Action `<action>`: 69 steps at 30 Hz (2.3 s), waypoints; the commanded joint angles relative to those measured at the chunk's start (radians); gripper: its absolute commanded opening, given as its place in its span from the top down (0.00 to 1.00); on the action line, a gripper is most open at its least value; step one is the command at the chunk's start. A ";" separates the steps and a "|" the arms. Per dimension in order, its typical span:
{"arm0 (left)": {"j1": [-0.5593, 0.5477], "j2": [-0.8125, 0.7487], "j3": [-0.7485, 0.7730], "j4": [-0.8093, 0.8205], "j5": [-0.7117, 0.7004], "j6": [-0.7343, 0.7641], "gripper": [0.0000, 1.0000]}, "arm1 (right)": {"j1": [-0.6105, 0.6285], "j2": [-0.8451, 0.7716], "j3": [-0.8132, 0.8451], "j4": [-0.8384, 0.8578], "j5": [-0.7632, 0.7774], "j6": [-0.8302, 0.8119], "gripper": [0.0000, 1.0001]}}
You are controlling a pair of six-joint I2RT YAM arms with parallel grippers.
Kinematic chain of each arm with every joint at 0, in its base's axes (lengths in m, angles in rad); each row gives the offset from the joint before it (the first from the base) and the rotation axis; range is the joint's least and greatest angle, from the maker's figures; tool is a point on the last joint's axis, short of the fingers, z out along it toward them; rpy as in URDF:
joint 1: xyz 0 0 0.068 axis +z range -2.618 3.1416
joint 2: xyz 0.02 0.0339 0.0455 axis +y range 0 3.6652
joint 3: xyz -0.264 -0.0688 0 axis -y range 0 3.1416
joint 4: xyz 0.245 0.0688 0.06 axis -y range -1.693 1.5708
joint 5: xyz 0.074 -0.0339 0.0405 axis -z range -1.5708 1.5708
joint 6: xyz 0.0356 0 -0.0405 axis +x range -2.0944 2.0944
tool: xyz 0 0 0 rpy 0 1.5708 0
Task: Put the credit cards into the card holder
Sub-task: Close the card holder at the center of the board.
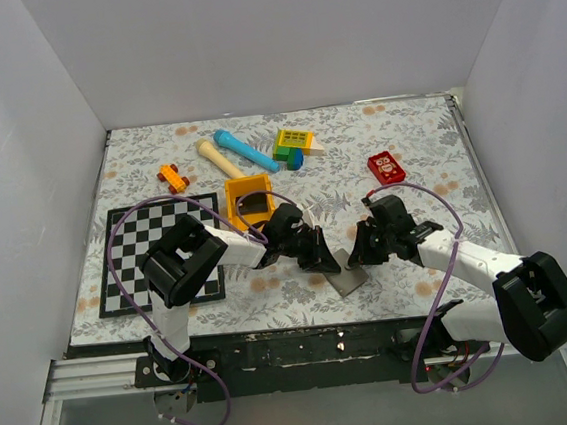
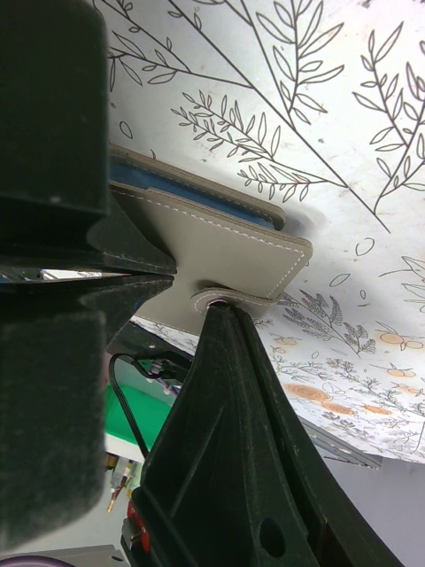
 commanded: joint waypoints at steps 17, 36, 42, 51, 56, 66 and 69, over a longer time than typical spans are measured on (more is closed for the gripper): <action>0.015 0.060 0.000 -0.086 -0.151 0.056 1.00 | 0.035 -0.012 -0.029 -0.012 -0.057 -0.004 0.85; 0.015 0.062 -0.002 -0.086 -0.151 0.056 1.00 | 0.156 0.048 0.026 -0.115 0.101 -0.033 0.85; 0.016 0.060 -0.003 -0.086 -0.151 0.056 1.00 | 0.213 0.053 0.025 -0.138 0.147 -0.020 0.85; 0.015 0.063 0.000 -0.085 -0.149 0.056 1.00 | 0.321 0.045 -0.025 -0.138 0.288 0.081 0.85; 0.015 0.062 -0.002 -0.085 -0.148 0.056 1.00 | 0.380 0.077 -0.026 -0.151 0.365 0.163 0.85; 0.015 0.060 -0.006 -0.083 -0.148 0.057 1.00 | 0.461 0.094 -0.112 -0.085 0.400 0.313 0.85; 0.015 0.060 -0.005 -0.086 -0.149 0.059 1.00 | 0.476 0.097 -0.121 -0.095 0.403 0.338 0.85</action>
